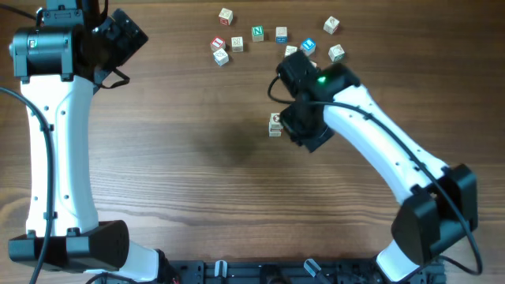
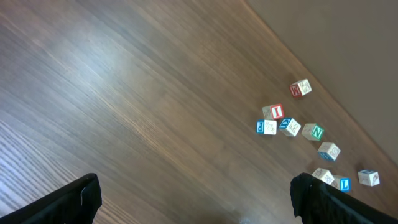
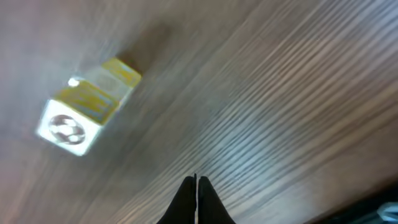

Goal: Form a tower

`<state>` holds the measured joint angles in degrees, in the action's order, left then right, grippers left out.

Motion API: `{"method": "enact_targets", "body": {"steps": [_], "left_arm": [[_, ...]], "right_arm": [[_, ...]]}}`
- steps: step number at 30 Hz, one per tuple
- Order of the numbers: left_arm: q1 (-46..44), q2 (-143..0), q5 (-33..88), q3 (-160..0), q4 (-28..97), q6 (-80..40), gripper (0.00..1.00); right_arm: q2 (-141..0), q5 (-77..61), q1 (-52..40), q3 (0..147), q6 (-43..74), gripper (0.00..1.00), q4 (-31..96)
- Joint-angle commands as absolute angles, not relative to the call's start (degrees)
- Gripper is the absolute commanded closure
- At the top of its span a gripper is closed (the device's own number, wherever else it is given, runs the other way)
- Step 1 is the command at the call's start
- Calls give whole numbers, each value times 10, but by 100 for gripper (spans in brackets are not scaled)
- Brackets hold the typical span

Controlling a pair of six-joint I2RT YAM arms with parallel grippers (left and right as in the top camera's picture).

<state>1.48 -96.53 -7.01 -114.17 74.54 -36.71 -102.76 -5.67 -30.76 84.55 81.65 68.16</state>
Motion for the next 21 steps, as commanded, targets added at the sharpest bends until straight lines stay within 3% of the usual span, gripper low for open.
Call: {"method": "enact_targets", "body": {"steps": [1,21], "left_arm": [[18,-964,-75,-1142,744,-362,0],[18,-964,-75,-1142,744,-362,0]], "right_arm": [[-1030,-110,-319,802,856,96,647],[-1075,-38,-334,801,1006,96,548]]}}
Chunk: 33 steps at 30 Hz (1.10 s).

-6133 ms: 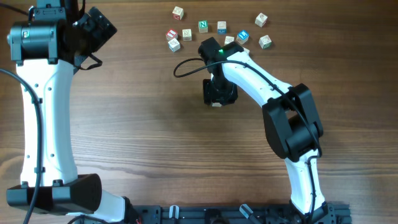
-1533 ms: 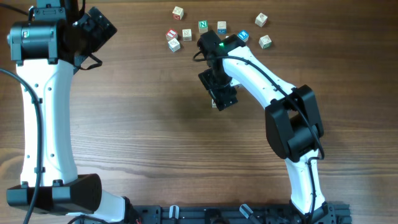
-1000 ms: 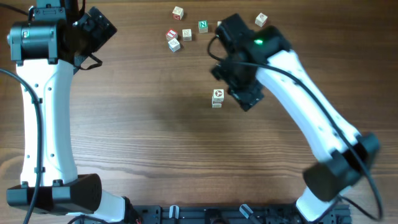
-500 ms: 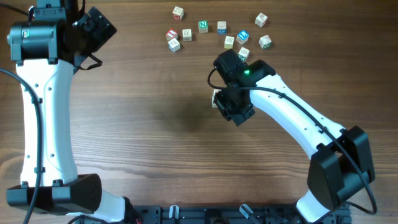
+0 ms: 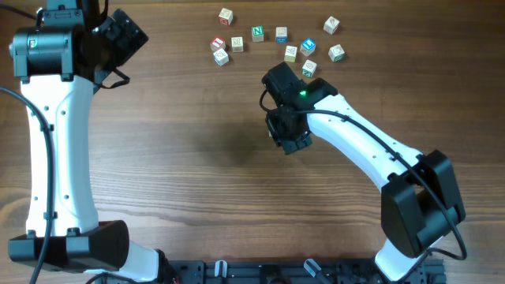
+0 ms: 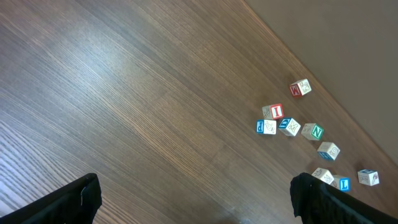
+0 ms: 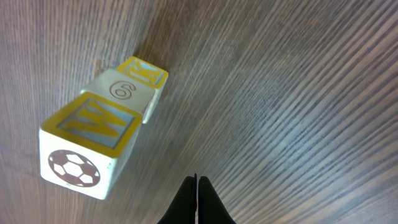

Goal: Form a tower

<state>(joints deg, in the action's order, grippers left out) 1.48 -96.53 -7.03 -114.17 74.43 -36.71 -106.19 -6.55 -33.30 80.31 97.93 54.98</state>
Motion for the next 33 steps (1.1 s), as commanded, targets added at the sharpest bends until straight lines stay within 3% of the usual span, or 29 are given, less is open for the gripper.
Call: {"method": "enact_targets", "body": {"steps": [1,33], "left_arm": [[18,-964,-75,-1142,744,-362,0],[18,-964,-75,-1142,744,-362,0]], "right_arm": [[-1075,-36,-334,801,1007,96,547],[-1100,-25,-322,801,1007,96,499]]}}
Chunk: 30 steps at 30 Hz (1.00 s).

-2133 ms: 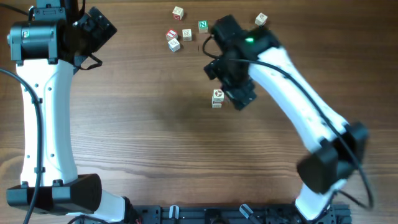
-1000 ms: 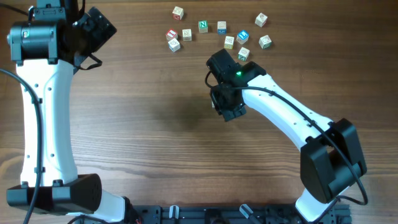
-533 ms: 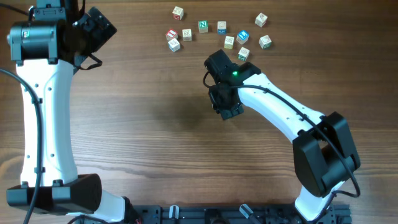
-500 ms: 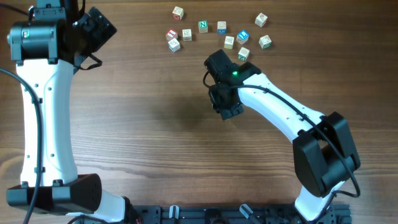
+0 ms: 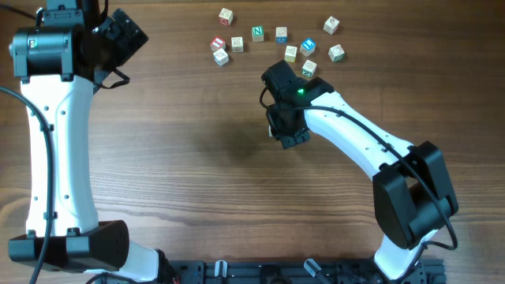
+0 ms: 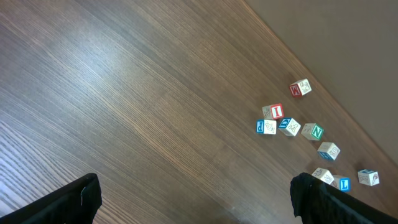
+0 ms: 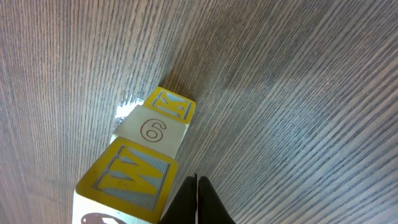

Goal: Form a tower

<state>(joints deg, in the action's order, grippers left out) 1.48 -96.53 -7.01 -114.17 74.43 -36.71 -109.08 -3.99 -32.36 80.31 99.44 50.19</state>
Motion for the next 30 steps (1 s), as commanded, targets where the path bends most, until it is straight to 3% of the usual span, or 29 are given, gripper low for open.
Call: {"method": "enact_targets", "body": {"steps": [1,20,30], "left_arm": [[18,-964,-75,-1142,744,-362,0],[18,-964,-75,-1142,744,-362,0],[18,-964,-75,-1142,744,-362,0]], "right_arm": [[-1100,-25,-322,801,1007,96,498],[-1099,-43,-317,801,1004,96,492],[-1066,-4,-294,802,1006,96,576]]}}
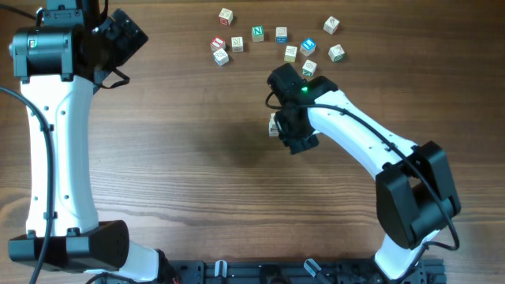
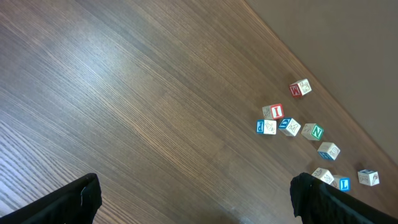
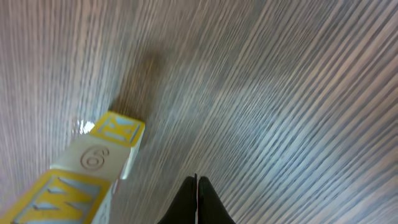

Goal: Form a tower

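Note:
A tower of three blocks stands on the table: a yellow block at the bottom, a white face with "6" in the middle, a yellow "W" block on top. From overhead the tower peeks out just left of my right gripper. In the wrist view the right gripper is shut with nothing in it, beside the tower and apart from it. My left gripper is open and empty, high at the far left.
Several loose letter blocks lie scattered at the back of the wooden table, from a lone one to the group by the right arm. The left wrist view shows the same blocks far off.
My right gripper has shifted a little right and toward the front, so the tower shows at its left from overhead. It sits lower left in the right wrist view. The left arm has not moved.
My right gripper, shut, was first just right of the tower. Then it stood over the three-block stack and hid it from overhead, and stayed close a second later. Now it is off to the tower's right again. The tower stands unchanged and the left arm stayed still.

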`<state>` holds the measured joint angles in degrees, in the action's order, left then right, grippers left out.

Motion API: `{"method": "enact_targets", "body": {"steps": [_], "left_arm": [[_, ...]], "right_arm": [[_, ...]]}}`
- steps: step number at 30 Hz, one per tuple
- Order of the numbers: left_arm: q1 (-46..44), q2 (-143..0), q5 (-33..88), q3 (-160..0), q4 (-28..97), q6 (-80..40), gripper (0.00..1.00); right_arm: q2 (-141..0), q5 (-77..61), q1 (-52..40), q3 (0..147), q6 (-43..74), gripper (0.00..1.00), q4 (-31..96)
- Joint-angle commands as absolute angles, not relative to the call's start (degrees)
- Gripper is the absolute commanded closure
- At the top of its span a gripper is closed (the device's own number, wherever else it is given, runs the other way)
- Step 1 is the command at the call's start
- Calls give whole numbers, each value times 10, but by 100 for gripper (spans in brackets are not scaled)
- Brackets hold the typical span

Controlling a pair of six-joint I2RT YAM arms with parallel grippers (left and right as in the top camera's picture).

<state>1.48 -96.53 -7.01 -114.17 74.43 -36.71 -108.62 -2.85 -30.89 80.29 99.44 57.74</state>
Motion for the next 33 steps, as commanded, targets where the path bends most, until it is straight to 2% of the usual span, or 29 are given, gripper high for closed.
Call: {"method": "enact_targets", "body": {"steps": [1,4,18,33], "left_arm": [[18,-964,-75,-1142,744,-362,0],[18,-964,-75,-1142,744,-362,0],[18,-964,-75,-1142,744,-362,0],[18,-964,-75,-1142,744,-362,0]], "right_arm": [[-1066,-4,-286,802,1006,96,574],[-1066,-15,-262,801,1000,96,563],[-1066,-20,-270,801,985,96,503],[-1066,-41,-284,801,976,96,491]]}}
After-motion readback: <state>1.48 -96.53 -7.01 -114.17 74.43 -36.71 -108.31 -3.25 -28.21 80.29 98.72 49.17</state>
